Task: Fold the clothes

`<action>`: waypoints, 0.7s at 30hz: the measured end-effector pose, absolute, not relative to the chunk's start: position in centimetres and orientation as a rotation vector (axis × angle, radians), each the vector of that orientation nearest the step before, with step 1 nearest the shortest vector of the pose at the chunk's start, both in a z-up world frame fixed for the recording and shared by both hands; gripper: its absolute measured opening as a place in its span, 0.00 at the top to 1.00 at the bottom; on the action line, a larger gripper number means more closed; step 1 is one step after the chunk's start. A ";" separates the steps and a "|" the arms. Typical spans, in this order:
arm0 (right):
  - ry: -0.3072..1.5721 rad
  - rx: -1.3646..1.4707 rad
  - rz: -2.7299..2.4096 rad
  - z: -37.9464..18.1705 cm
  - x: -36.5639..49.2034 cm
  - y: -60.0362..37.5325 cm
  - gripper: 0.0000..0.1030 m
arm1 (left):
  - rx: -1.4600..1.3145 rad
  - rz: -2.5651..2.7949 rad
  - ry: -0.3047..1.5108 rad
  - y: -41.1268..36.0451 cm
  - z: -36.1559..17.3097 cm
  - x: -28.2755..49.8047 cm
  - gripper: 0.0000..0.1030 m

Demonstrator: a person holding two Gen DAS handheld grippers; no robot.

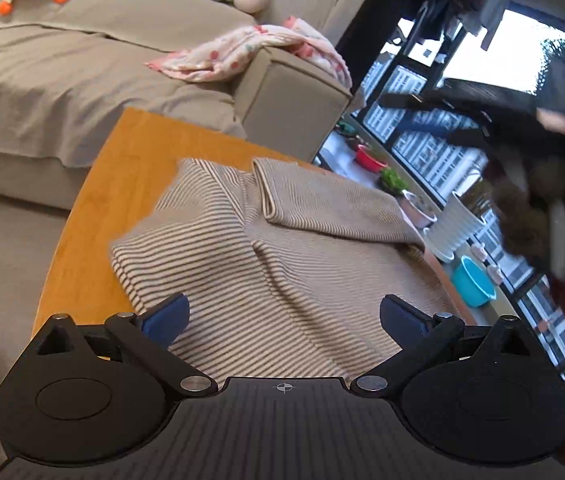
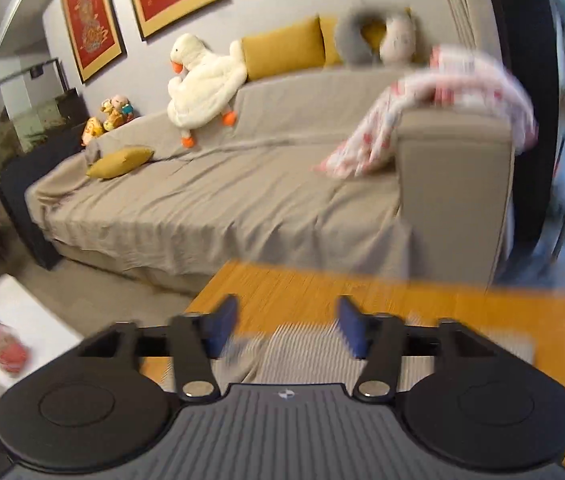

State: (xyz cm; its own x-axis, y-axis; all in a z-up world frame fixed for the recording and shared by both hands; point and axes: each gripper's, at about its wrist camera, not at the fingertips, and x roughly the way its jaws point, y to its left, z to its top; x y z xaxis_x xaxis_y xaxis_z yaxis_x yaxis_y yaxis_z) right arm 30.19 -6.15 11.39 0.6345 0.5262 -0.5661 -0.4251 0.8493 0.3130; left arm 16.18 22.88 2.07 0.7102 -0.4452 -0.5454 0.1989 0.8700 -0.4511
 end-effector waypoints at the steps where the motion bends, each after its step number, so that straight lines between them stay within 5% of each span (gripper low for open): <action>1: 0.752 0.195 0.581 10.6 29.3 -6.2 0.30 | -0.383 -0.355 0.692 23.2 2.2 16.3 0.00; 4: 0.923 0.317 0.683 8.0 26.5 -6.3 0.31 | -0.391 -0.302 0.675 24.4 2.8 16.3 0.00; 7: 1.066 0.422 0.725 5.0 24.1 -5.3 0.70 | -0.399 -0.246 0.655 25.7 3.4 16.1 0.00; 15: 1.282 0.541 0.676 -1.2 21.8 -2.1 0.71 | -0.427 -0.186 0.621 27.4 4.7 14.8 0.00; 21: 1.112 0.368 0.721 -0.7 21.8 0.8 0.78 | -0.435 -0.165 0.625 27.6 4.7 14.8 0.00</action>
